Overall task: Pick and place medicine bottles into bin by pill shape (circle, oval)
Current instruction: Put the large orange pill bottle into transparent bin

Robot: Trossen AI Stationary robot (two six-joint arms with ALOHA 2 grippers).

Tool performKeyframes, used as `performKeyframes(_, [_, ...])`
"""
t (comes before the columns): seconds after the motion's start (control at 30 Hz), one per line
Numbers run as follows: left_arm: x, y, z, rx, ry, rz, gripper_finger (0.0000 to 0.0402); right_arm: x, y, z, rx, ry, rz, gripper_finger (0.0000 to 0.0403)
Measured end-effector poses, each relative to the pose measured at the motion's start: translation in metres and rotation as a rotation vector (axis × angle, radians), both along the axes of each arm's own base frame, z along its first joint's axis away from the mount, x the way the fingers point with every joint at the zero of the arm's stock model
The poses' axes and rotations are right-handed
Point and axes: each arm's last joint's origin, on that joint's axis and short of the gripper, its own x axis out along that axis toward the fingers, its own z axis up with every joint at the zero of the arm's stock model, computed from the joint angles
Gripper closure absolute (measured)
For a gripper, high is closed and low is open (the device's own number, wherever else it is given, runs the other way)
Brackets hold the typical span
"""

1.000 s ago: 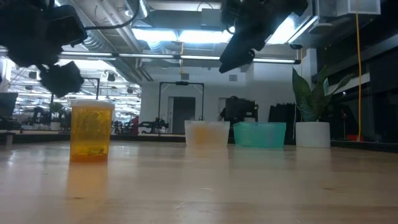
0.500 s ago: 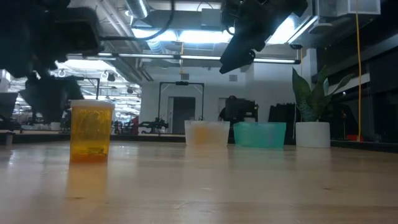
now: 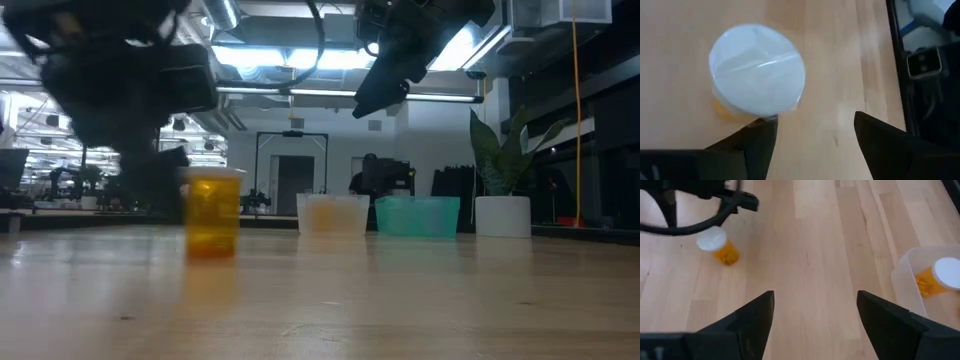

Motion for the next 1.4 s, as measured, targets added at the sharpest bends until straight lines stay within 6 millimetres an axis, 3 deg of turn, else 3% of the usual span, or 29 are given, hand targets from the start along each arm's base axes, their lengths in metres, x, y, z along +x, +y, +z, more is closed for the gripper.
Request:
performKeyframes(0.33, [0.019, 0.028, -0.011, -0.067, -0.059, -0.026, 0.0147, -0.002, 0.000, -0.002, -0.006, 0.022, 0.010, 0.0120])
performKeyframes(0.47, [0.023, 0.018, -0.011, -0.157, -0.099, -0.084, 0.0147, -0.004, 0.000, -0.004, -0.006, 0.053, 0.011, 0.0120])
performKeyframes(0.63, [0.031, 0.017, -0.015, -0.137, -0.118, -0.052, 0.0147, -0.005, -0.002, -0.005, -0.006, 0.071, 0.007, 0.0120])
performKeyframes(0.9, [0.067, 0.022, -0.020, -0.057, -0.164, -0.044, 0.0147, -0.007, -0.005, -0.005, -0.080, 0.087, -0.036, 0.0120])
performKeyframes(1.13, [0.088, 0.046, -0.007, 0.025, -0.260, -0.014, 0.0147, -0.015, -0.011, -0.003, -0.148, 0.176, -0.116, 0.0120])
performKeyframes(1.27, [0.090, 0.063, -0.006, 0.059, -0.274, 0.009, 0.0147, -0.022, -0.014, 0.006, -0.231, 0.203, -0.194, 0.0120])
performKeyframes(1.4, [0.087, 0.076, 0.001, -0.018, -0.273, -0.061, 0.0147, -0.033, -0.014, 0.016, -0.246, 0.207, -0.236, 0.0120])
